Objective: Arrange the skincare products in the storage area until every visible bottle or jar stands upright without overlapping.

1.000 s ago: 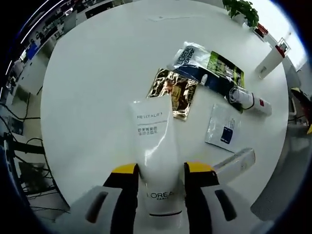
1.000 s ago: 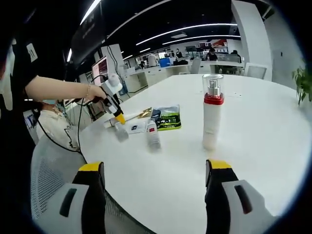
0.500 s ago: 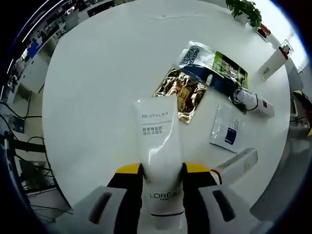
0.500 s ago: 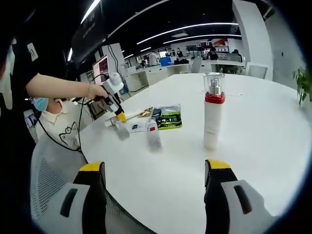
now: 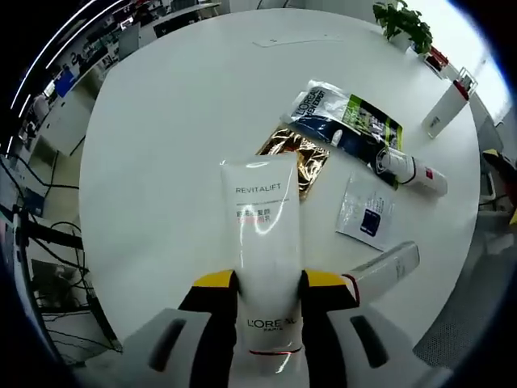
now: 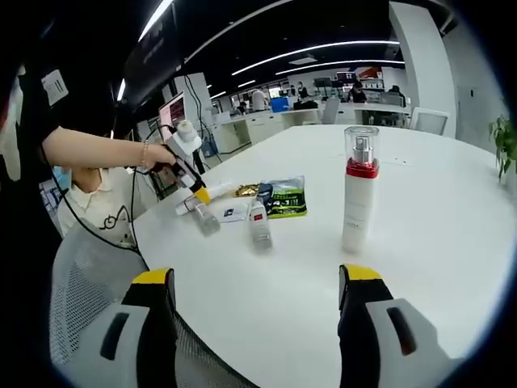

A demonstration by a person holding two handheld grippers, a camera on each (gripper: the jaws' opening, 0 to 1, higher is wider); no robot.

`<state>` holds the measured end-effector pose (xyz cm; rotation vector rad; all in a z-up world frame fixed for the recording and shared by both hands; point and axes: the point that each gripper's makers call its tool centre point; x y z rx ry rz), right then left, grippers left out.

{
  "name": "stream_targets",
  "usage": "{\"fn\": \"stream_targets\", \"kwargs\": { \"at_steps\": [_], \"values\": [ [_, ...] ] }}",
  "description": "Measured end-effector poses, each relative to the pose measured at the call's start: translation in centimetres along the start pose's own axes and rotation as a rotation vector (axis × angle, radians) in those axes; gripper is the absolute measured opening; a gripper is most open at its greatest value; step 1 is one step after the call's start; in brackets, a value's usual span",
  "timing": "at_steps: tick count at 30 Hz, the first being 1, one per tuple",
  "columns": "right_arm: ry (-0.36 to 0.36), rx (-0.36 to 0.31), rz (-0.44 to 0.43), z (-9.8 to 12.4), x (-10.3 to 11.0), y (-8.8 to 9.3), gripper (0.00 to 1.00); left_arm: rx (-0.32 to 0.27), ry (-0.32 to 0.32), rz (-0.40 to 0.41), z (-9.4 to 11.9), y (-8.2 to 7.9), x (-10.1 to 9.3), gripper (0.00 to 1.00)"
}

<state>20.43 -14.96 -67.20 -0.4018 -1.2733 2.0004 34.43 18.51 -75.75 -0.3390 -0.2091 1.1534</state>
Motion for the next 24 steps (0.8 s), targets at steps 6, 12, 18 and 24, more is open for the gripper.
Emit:
{"fn": "stream_targets", "kwargs": {
  "at_steps": [6,12,18,24],
  "values": [
    [-0.010,-0.018,0.012,0.1,0.4,-0.6,0.83,-0.074,-0.002,0.031,2.7,0.2,-1.3,0.31],
    [-0.036,-0.038,0.027,-0.3,1.8,-1.6,0.82,-0.132,0.001,0.062,4.3,-0.2,-1.8,0.31],
    [-0.068,-0.067,0.036,-0.4,3.1,-2.6,0.81,-0.197,0.004,0.081,6.1,-0.5,-2.9,0.31],
    [-0.102,-0.101,0.025,-0.6,4.1,-4.0,0.80,-0.254,0.029,0.089,8.1,-0.5,-4.3,0.31]
  ]
}}
Point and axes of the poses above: the point that each gripper's makers call its tool centre point, and the gripper's own axes: z roughly backward along the fingers, x roughly to its left, y roughly out of its underside, and after that the axes turned 5 degrees about z, right-handed
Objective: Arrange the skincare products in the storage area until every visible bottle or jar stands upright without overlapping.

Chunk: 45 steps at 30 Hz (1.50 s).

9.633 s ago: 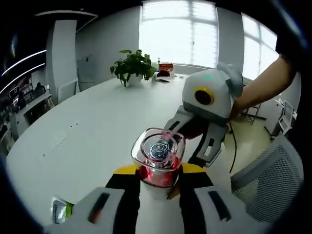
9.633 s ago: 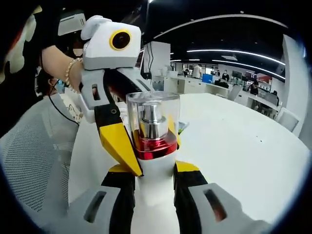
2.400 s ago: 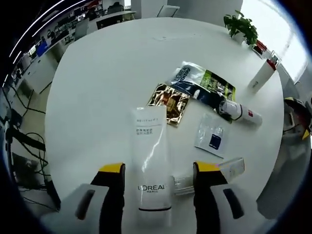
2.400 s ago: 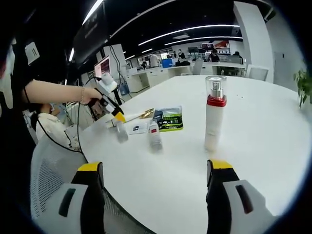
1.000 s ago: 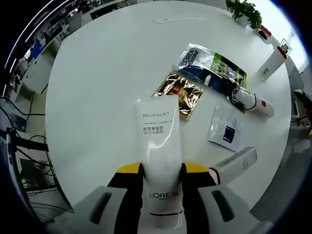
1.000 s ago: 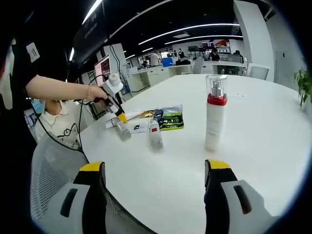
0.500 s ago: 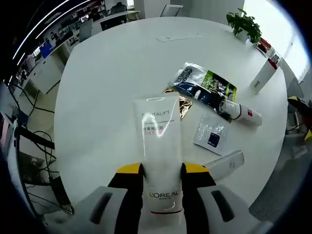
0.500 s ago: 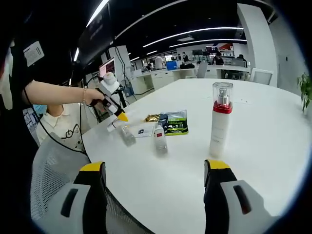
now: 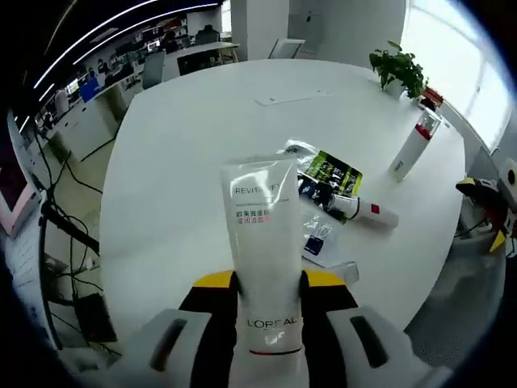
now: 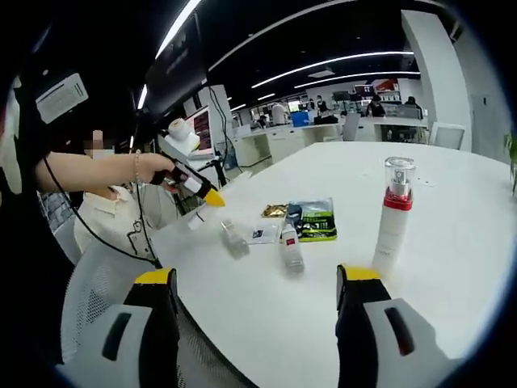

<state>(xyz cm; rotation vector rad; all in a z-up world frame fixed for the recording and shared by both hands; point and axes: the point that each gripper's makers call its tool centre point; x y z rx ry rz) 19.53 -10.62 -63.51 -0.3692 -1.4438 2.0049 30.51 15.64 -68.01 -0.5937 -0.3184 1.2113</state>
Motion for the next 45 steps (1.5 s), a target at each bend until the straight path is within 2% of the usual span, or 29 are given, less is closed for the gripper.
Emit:
{"fn": "stream_targets", "kwargs": {
  "at_steps": [1,3,5,7,9,11,12,13,14,19,27,30,36,41,45],
  "values": [
    [-0.005,-0.010,-0.002,-0.1,0.1,-0.4,0.79,-0.006,0.003,0.001,0.2,0.0,-0.3,0.31],
    [-0.014,-0.033,-0.016,-0.2,0.2,-1.0,0.79,-0.020,0.009,0.000,1.3,0.1,-2.0,0.31],
    [-0.018,-0.048,-0.027,-0.2,0.3,-1.4,0.78,-0.039,0.021,0.002,0.9,-0.4,-1.7,0.31],
    [-0.029,-0.060,-0.035,-0.4,0.4,-1.8,0.77,-0.062,0.033,0.008,1.9,-0.5,-3.1,0.31],
    [-0.042,-0.069,-0.043,-0.7,0.4,-2.1,0.76,-0.079,0.044,0.012,2.0,-0.8,-3.4,0.31],
    [-0.058,-0.085,-0.052,-1.2,0.7,-2.6,0.75,-0.092,0.054,0.007,2.8,-0.5,-5.0,0.31],
    [-0.062,-0.091,-0.057,-1.3,0.9,-2.8,0.74,-0.096,0.058,0.004,2.8,-0.6,-5.1,0.31],
    [-0.069,-0.103,-0.066,-1.6,1.1,-3.2,0.74,-0.102,0.062,0.002,2.9,-0.6,-5.4,0.31],
    [-0.081,-0.119,-0.078,-1.8,1.4,-3.7,0.73,-0.111,0.068,0.000,3.7,-0.5,-6.6,0.31],
    [-0.125,-0.194,-0.132,-2.8,2.4,-6.1,0.71,-0.147,0.088,0.005,4.7,-0.6,-8.3,0.31],
    [-0.204,-0.238,-0.178,-4.5,4.7,-8.3,0.65,-0.193,0.117,-0.001,6.7,-0.7,-11.6,0.30],
    [-0.213,-0.281,-0.221,-4.9,5.2,-9.3,0.58,-0.206,0.127,-0.006,7.0,-0.9,-12.3,0.30],
    [-0.218,-0.290,-0.262,-5.4,5.9,-10.1,0.55,-0.239,0.139,-0.034,7.9,-1.5,-14.4,0.30],
    [-0.217,-0.311,-0.367,-5.7,5.7,-10.7,0.52,-0.253,0.156,-0.060,8.5,-1.8,-16.3,0.30],
    [-0.222,-0.313,-0.397,-5.8,6.2,-10.8,0.50,-0.258,0.156,-0.090,8.9,-2.0,-17.5,0.30]
  ]
}}
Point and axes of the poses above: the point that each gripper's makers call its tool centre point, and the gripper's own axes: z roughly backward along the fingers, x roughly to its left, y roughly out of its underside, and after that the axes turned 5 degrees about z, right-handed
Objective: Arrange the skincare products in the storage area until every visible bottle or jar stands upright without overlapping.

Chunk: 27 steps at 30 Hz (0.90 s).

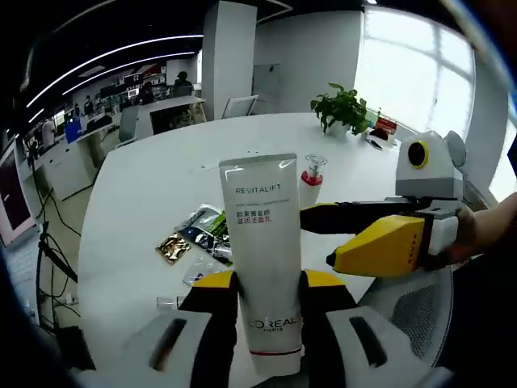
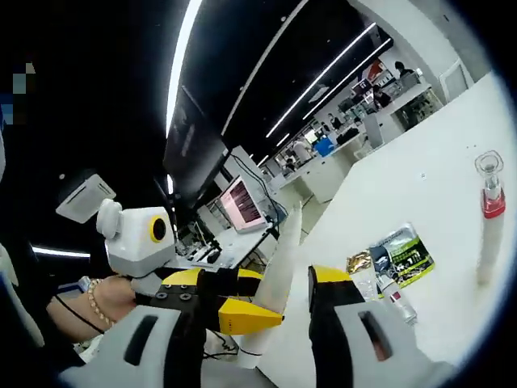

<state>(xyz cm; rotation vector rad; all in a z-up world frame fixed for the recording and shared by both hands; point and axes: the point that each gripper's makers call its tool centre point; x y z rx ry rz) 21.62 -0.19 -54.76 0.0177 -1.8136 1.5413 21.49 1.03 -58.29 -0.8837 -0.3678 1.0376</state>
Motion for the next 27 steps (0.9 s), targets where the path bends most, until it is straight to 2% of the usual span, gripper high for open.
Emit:
{"fn": "stream_targets", "kwargs": {
  "at_steps": [6,9,11,13,19,27],
  "values": [
    [0.007,-0.007,-0.077,-0.1,0.2,0.3,0.46,-0.002,0.005,-0.023,0.3,0.0,-1.0,0.30],
    [-0.001,-0.011,-0.146,-0.3,0.4,0.6,0.42,0.006,-0.002,-0.042,0.6,0.2,-1.4,0.31],
    [0.001,-0.018,-0.175,-0.2,0.6,0.5,0.37,0.009,-0.009,-0.053,0.7,0.2,-1.3,0.31],
    [-0.003,-0.013,-0.188,-0.2,0.6,0.8,0.34,0.011,-0.016,-0.060,0.8,0.3,-1.3,0.31],
    [-0.001,0.004,-0.223,-0.3,0.7,1.3,0.32,0.022,-0.041,-0.084,0.9,0.7,-1.4,0.31],
    [0.027,0.019,-0.204,0.0,0.1,1.7,0.21,0.022,-0.039,-0.087,0.9,0.7,-1.4,0.31]
  ]
}}
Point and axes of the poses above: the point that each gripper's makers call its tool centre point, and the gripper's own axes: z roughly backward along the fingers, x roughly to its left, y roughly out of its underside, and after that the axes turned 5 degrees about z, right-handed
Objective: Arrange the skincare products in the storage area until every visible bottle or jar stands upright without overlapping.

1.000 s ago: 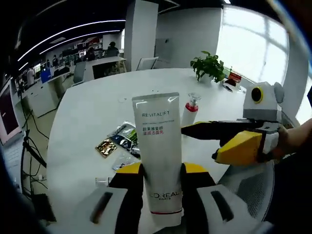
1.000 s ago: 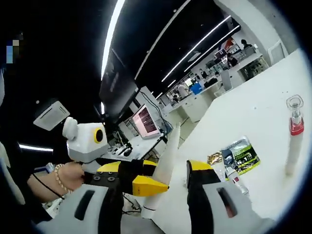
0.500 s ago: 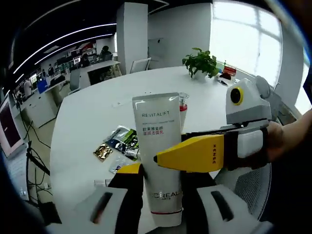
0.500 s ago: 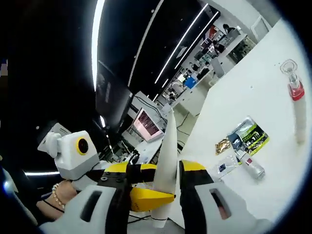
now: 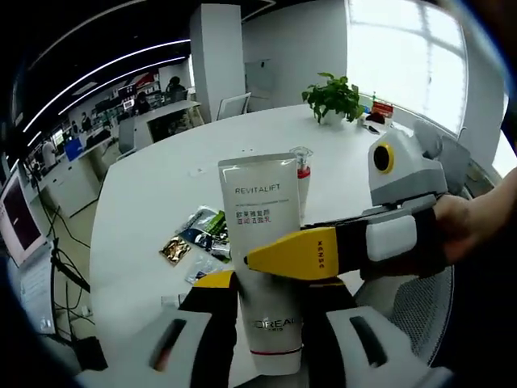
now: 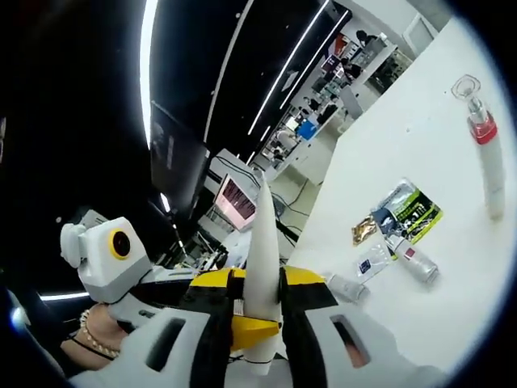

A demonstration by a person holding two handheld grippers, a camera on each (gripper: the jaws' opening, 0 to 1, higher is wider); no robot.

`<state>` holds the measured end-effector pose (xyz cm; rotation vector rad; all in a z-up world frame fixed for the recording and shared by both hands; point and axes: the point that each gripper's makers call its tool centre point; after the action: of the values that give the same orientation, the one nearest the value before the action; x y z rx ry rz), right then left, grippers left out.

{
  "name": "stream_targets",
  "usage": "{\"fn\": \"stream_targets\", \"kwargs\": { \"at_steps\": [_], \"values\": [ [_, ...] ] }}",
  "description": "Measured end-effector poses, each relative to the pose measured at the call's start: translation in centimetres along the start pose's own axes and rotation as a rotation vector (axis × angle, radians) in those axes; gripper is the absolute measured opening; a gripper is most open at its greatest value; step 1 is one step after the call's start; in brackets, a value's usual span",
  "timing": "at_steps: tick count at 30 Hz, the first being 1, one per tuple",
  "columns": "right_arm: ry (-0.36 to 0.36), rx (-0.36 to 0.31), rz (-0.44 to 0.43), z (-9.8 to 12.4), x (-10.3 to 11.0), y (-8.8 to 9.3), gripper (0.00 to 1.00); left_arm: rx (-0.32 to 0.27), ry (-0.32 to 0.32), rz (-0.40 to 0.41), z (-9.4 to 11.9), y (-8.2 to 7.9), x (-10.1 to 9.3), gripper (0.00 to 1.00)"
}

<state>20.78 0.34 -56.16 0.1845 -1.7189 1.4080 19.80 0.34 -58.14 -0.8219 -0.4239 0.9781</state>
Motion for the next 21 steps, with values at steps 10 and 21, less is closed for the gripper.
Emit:
{"fn": "stream_targets", "kwargs": {
  "at_steps": [10,21],
  "values": [
    [0.041,-0.010,-0.027,0.6,-1.0,0.2,0.19,0.026,-0.002,-0.056,-0.7,-0.1,-0.6,0.31],
    [0.091,-0.013,-0.016,2.0,-3.6,-0.7,0.16,0.031,0.002,-0.184,-2.6,-0.7,-2.1,0.31]
  ]
}}
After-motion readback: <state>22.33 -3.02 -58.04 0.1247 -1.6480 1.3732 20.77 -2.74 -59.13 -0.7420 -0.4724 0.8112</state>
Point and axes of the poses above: the point that each gripper's makers call its tool centre point, and the gripper's own axes: z roughly backward along the fingers, x roughly to its left, y roughly out of its underside, and after that the axes turned 5 degrees about z, right-handed
